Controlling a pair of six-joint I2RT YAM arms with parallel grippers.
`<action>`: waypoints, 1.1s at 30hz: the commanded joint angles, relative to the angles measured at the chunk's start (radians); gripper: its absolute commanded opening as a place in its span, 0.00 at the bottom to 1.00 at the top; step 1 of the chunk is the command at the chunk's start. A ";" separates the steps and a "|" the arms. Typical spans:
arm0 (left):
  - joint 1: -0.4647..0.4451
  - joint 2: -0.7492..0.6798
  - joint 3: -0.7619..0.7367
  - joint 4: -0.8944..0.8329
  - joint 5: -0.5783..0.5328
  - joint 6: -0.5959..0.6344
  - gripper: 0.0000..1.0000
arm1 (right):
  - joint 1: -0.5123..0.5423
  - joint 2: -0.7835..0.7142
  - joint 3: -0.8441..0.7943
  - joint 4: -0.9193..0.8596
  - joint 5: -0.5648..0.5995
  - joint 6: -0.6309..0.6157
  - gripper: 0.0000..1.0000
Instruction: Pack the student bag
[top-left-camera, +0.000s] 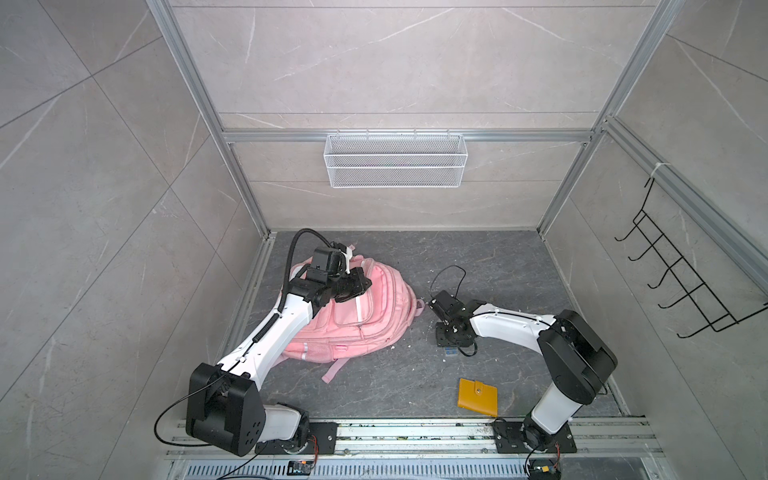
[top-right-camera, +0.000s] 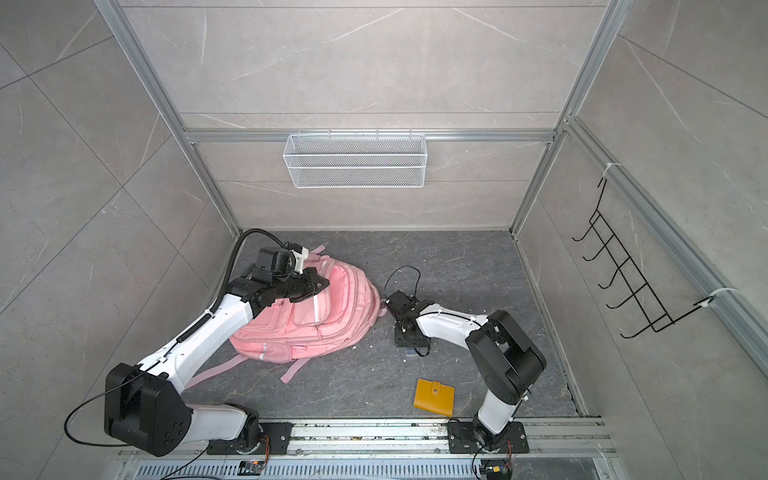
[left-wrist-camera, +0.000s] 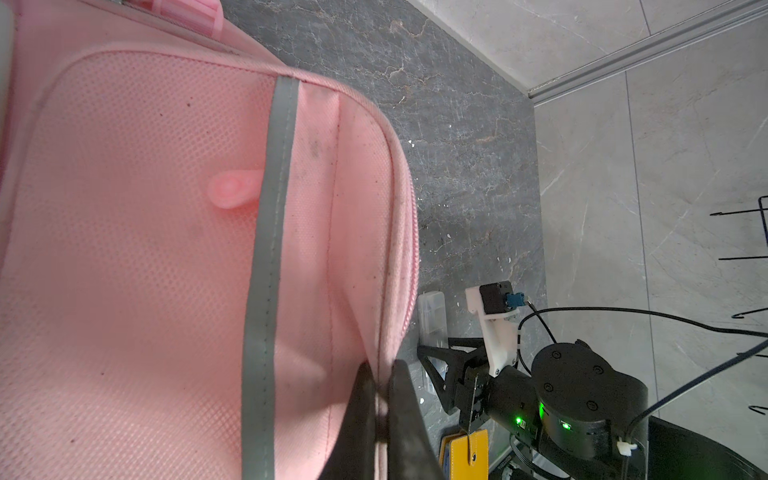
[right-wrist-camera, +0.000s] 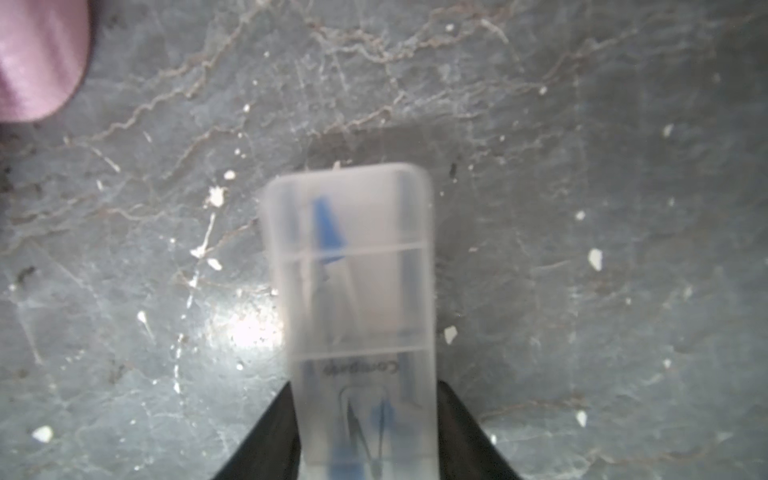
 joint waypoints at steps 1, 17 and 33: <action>0.006 -0.059 0.036 0.089 0.052 0.027 0.00 | 0.006 0.045 -0.060 0.016 -0.094 0.018 0.35; 0.068 -0.106 0.017 0.077 0.110 0.054 0.00 | 0.005 -0.152 -0.054 0.089 -0.125 -0.051 0.00; 0.132 -0.144 -0.050 0.180 0.197 0.012 0.00 | 0.018 -0.190 0.312 -0.040 -0.254 -0.069 0.00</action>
